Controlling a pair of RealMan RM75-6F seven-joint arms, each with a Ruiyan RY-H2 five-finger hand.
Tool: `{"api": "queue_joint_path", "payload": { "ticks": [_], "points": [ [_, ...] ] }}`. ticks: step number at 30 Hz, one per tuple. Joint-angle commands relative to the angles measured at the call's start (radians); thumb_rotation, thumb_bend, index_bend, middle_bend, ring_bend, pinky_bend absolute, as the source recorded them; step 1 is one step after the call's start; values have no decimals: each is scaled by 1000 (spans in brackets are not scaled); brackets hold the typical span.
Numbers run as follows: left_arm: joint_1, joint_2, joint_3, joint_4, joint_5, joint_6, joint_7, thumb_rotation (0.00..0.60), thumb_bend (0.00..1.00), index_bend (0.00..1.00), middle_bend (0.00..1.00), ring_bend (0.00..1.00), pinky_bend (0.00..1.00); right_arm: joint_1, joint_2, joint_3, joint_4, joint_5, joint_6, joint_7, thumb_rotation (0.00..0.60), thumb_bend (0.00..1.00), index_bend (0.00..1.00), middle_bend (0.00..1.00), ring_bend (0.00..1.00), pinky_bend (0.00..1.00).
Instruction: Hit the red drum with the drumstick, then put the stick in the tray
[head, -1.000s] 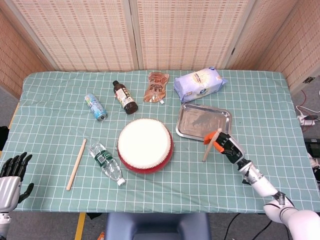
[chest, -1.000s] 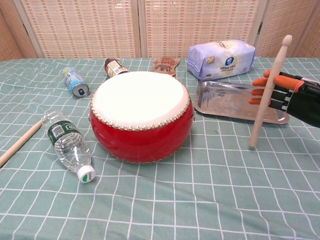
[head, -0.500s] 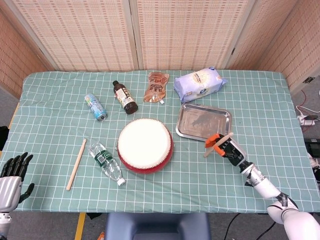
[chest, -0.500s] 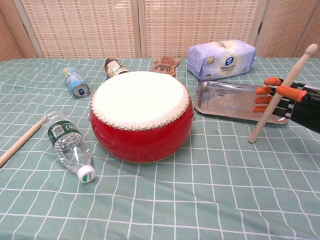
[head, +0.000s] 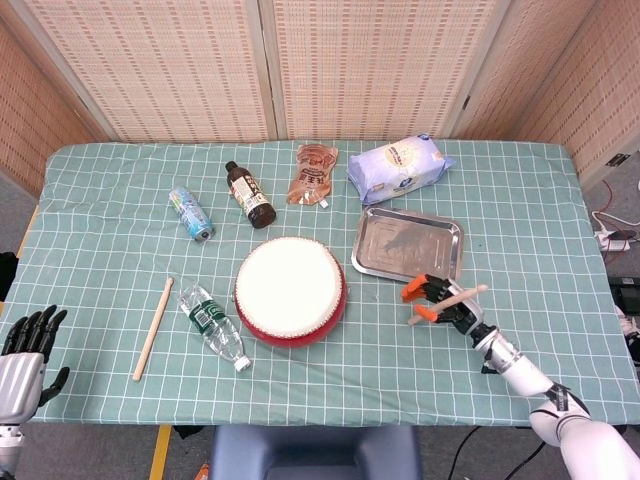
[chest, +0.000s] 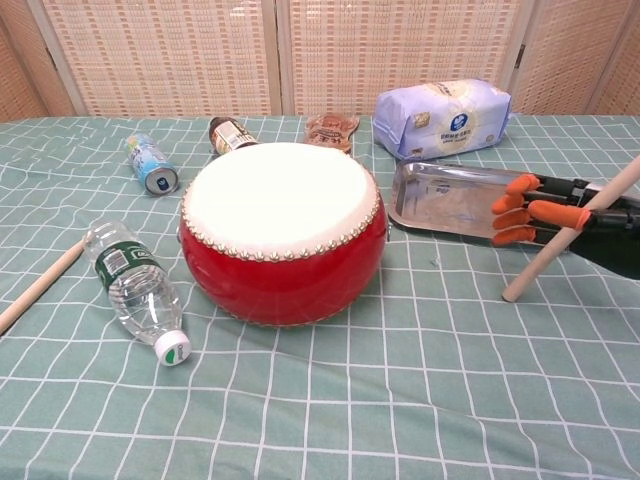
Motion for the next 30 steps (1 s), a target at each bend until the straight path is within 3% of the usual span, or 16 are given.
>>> {"api": "queue_joint_path", "payload": {
  "ticks": [1,12,14,19,24,30],
  "points": [
    [0,-1,1,1,-1,-2,-1,600,292,0,0,0,19,14,-7,-17,-23,-11,-33,-66,600,325,479,425,365,344],
    [0,-2,3,10,-5,-9,-6,600,293,0,0,0,19,37,-32,-21,-59,1,-98,-150,600,330,608,498,426,409],
    [0,-3,4,12,-6,-11,-8,600,293,0,0,0,19,37,-36,-17,-65,6,-97,-161,600,366,667,530,461,437],
    [0,-5,5,17,-7,-13,-10,600,292,0,0,0,19,35,-47,-4,-70,27,-115,-212,600,537,979,721,669,574],
    [-3,-7,4,19,-7,-15,-11,600,291,0,0,0,19,36,-56,3,-76,36,-122,-252,600,618,1000,851,837,710],
    [-5,-7,3,21,-8,-19,-11,600,292,0,0,0,17,39,-60,7,-83,36,-111,-271,600,692,1000,936,940,817]
  ]
}}
